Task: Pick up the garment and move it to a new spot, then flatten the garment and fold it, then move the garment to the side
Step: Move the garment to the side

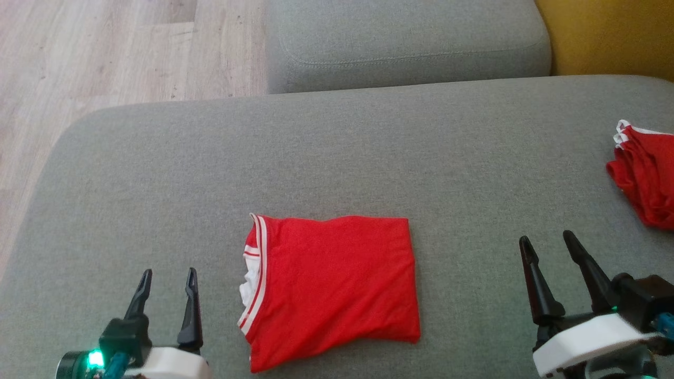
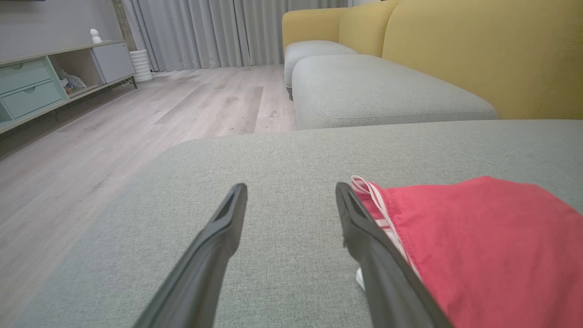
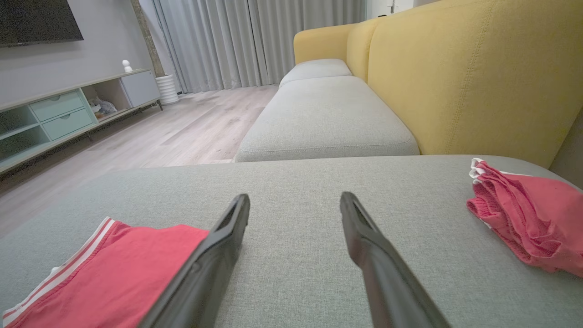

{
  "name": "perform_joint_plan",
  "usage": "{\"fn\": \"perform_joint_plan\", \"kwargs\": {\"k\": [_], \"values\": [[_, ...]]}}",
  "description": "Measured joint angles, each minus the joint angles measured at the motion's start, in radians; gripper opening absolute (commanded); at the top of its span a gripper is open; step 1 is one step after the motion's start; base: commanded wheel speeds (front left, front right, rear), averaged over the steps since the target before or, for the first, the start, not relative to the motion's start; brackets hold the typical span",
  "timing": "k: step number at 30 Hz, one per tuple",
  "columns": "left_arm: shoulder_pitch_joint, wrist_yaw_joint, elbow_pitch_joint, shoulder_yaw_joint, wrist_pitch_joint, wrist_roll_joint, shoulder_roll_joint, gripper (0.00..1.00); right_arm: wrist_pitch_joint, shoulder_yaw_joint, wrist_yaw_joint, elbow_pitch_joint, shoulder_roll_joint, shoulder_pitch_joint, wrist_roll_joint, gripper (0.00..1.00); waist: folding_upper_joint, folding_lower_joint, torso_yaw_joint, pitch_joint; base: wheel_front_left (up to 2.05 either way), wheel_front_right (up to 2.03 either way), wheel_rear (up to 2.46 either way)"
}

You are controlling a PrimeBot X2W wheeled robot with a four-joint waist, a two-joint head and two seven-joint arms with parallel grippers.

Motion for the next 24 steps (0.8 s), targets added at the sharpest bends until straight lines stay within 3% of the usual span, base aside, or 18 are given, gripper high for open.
{"fn": "perform_joint_plan", "kwargs": {"k": [17, 24], "values": [[-0.01, 0.012, -0.018, -0.001, -0.021, 0.004, 0.008, 1.0, 0.01, -0.013, 0.0, 0.001, 0.009, -0.004, 0.004, 1.0, 0.0, 0.0, 0.015, 0.032, 0.0, 0.0, 0.0], [-0.11, 0.01, -0.021, -0.011, -0.072, 0.022, -0.013, 1.0, 0.01, 0.049, 0.0, 0.176, 0.004, -0.066, 0.071, 1.0, 0.0, 0.0002, 0.072, 0.083, 0.0, 0.0, 0.0]]}}
